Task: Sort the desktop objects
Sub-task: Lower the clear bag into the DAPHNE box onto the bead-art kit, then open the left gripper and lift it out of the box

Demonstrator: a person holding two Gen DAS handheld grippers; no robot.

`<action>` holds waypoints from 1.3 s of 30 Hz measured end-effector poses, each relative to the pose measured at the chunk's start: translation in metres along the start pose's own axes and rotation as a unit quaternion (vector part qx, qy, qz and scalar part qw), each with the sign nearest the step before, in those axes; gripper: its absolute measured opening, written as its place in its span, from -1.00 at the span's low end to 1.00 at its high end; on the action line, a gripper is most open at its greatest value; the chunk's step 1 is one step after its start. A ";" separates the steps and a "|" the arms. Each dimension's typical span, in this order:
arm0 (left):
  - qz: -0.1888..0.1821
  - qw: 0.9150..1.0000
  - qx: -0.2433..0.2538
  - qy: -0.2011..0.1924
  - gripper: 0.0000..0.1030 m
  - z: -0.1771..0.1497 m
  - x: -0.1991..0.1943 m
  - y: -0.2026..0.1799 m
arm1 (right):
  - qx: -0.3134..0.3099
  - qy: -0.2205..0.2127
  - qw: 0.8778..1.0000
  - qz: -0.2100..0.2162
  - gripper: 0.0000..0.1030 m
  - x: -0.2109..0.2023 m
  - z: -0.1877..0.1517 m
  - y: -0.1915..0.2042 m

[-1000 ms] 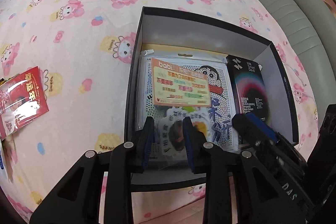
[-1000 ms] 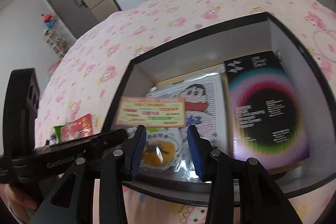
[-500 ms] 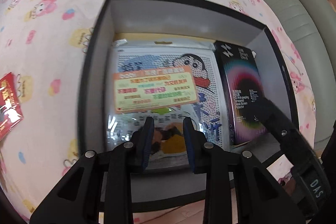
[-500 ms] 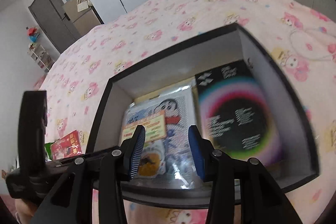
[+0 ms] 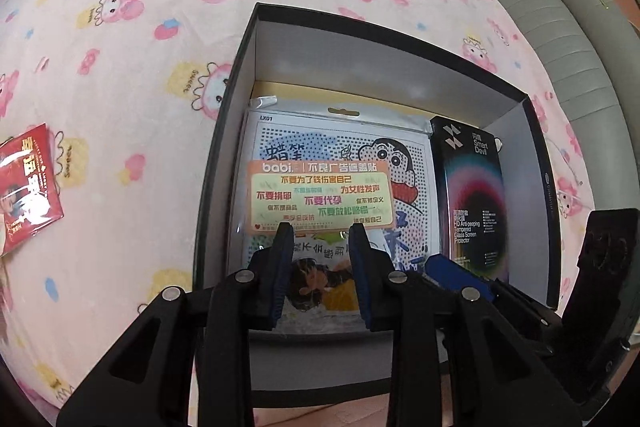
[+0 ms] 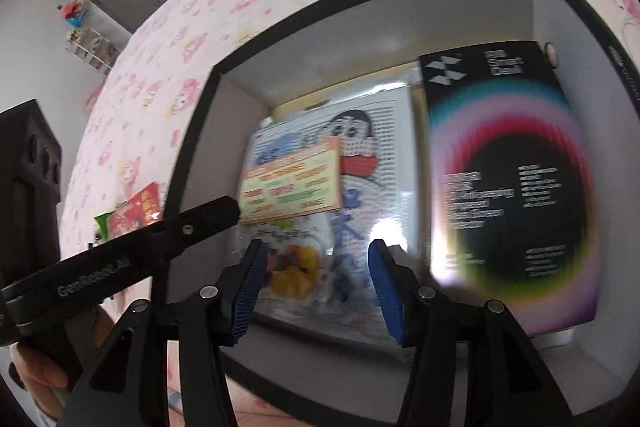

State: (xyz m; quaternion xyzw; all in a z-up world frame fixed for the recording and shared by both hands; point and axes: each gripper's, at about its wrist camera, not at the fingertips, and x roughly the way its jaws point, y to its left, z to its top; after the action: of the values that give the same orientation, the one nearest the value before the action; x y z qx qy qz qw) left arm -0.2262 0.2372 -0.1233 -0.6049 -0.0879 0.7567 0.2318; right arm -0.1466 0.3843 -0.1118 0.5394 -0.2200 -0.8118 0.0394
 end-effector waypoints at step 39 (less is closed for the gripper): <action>0.013 0.990 0.024 -0.141 -0.34 -0.062 -0.130 0.013 | -0.077 -0.117 0.988 -0.061 -0.05 -0.085 -0.027 0.087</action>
State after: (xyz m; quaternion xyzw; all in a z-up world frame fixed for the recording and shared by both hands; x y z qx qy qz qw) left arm -0.1492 0.1574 -0.0311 -0.4877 -0.0935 0.8391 0.2222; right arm -0.1021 0.3233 -0.0130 0.4481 -0.1269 -0.8849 0.0050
